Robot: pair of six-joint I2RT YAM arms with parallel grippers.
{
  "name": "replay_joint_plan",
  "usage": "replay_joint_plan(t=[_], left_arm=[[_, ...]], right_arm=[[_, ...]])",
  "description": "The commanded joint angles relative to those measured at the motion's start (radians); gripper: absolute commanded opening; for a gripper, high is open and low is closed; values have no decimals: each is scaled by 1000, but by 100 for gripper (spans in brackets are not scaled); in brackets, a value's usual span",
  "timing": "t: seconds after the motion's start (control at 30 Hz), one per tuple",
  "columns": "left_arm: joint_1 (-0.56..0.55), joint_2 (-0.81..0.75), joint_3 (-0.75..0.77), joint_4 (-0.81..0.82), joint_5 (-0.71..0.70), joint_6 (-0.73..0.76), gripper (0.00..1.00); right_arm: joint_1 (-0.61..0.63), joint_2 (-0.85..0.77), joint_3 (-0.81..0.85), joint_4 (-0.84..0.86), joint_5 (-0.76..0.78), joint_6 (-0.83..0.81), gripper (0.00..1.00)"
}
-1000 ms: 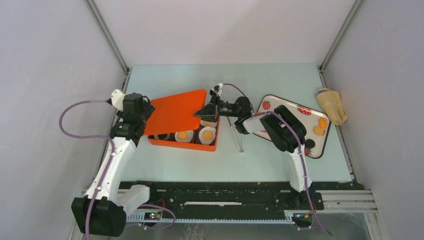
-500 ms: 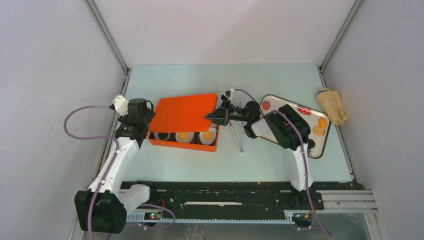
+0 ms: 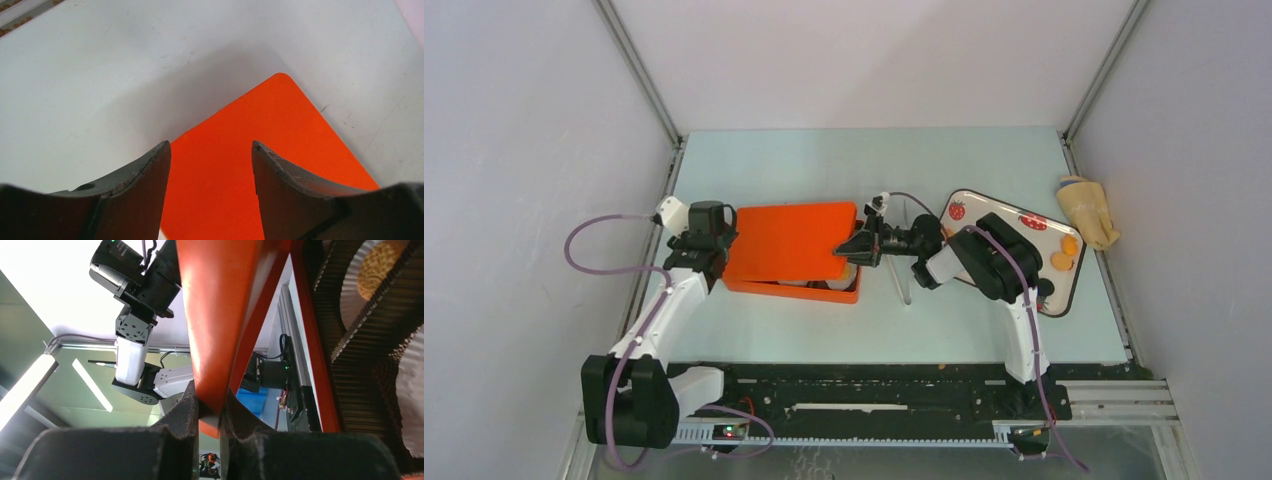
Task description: Pack the cookies
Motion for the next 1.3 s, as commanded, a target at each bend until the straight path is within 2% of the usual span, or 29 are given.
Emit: replay_joint_plan(t=[0.0, 0.17, 0.53, 0.9, 1.27], left_arm=[[9, -9, -33, 95, 37, 1, 65], [8, 4, -45, 120, 101, 1, 64], [7, 6, -81, 138, 127, 19, 63], [3, -11, -143, 158, 157, 14, 63], [-95, 37, -175, 216, 202, -28, 62]], right_arm=[[-10, -29, -45, 22, -56, -21, 0], [-23, -37, -66, 20, -63, -20, 0], [-49, -86, -165, -5, -113, -30, 0], [-52, -144, -202, -185, -173, -146, 0], [-57, -137, -216, -224, -167, -173, 0]])
